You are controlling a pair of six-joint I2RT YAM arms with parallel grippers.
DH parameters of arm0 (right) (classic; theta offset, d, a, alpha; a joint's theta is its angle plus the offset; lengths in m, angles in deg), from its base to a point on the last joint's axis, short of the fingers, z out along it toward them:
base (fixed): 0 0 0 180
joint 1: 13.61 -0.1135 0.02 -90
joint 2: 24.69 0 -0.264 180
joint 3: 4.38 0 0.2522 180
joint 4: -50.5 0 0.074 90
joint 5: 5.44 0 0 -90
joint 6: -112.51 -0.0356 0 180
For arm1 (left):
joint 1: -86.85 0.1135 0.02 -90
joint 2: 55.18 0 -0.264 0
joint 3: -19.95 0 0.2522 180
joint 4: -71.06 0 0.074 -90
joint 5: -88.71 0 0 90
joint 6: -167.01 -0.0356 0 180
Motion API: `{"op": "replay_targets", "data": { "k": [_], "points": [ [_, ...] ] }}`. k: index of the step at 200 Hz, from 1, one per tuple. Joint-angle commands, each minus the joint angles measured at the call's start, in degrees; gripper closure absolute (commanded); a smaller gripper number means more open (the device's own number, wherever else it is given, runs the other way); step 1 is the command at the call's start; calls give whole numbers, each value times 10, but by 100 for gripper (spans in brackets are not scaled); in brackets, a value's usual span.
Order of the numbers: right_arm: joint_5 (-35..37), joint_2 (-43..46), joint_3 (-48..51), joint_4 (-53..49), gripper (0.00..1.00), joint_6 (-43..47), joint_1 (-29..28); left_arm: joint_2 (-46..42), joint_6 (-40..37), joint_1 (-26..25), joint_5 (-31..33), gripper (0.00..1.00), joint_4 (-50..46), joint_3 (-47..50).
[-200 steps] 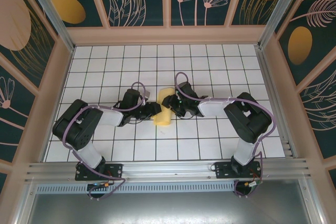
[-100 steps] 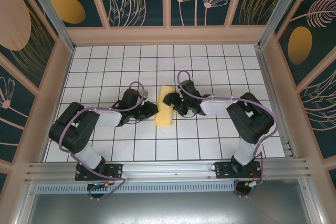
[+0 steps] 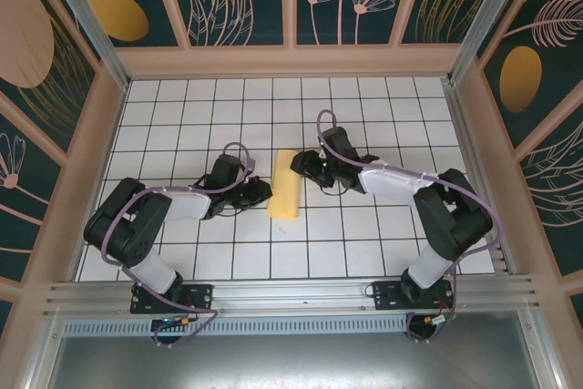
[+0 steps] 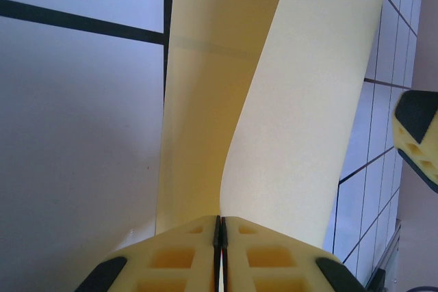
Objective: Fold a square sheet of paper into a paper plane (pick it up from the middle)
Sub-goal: Fold the square sheet of paper in half at the center of the table.
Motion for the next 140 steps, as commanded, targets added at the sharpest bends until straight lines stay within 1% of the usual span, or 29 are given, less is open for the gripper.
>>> {"op": "replay_targets", "data": {
  "k": [1,26,53,99,115,125,140],
  "points": [
    [-32,-27,-15,-28,45,23,-5,-13,-11,3,1,88,-13,-11],
    [-15,-37,-19,-38,45,25,-10,-17,-9,3,3,88,-14,-9],
    [-12,-49,-26,-55,51,36,-11,-19,-11,3,2,88,-15,-8],
    [-12,-64,-31,-65,53,44,-11,-18,-8,3,4,87,-14,-6],
    [-12,-73,-37,-72,53,48,-14,-21,-7,3,3,83,-17,-5],
    [-11,-78,-42,-76,53,50,-15,-29,-8,3,5,71,-22,-4],
    [-8,-86,-49,-83,53,55,-18,-50,-12,3,25,68,-42,-1]
  ]
}}
